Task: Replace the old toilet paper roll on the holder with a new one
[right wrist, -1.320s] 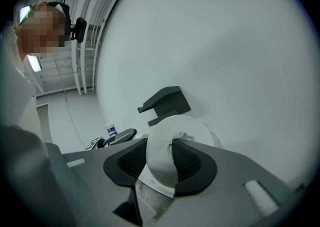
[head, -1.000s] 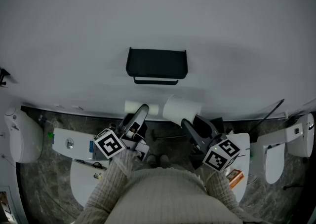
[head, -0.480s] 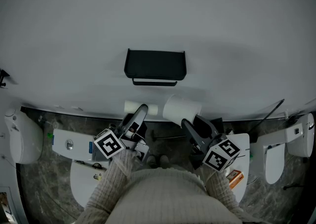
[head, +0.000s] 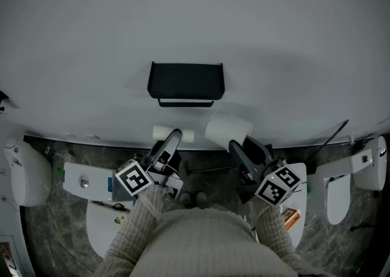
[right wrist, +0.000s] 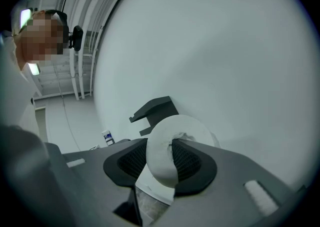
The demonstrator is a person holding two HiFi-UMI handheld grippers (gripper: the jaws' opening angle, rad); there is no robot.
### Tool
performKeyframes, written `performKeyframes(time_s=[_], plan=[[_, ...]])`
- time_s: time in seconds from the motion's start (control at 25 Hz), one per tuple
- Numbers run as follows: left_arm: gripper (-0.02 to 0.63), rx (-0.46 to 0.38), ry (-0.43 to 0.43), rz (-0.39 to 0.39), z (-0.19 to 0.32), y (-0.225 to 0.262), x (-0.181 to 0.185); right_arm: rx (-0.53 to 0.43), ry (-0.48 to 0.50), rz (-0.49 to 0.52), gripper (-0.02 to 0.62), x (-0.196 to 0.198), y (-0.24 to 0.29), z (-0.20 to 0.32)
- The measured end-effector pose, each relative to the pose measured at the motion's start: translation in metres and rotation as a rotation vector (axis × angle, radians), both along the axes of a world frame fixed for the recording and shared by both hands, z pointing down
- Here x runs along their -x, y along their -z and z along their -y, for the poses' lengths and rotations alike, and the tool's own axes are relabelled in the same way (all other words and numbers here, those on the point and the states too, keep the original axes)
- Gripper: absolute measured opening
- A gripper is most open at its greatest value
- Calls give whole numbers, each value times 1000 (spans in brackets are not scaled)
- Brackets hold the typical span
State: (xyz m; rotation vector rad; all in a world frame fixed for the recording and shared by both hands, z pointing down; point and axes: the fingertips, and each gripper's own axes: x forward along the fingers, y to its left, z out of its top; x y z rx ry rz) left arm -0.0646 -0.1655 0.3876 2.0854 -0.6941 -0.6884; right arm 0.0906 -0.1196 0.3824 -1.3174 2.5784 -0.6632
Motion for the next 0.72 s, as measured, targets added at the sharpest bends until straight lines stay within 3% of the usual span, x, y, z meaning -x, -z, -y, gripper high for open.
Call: performKeyframes(time_s=[0.36,0.72], plan=[[178,-8,-4,-20,9,3,-11,-45,-5,11,146,-22,16,22],[178,47,3,-48,10,-8,-14,-68,40,52,145,-25,27,39]])
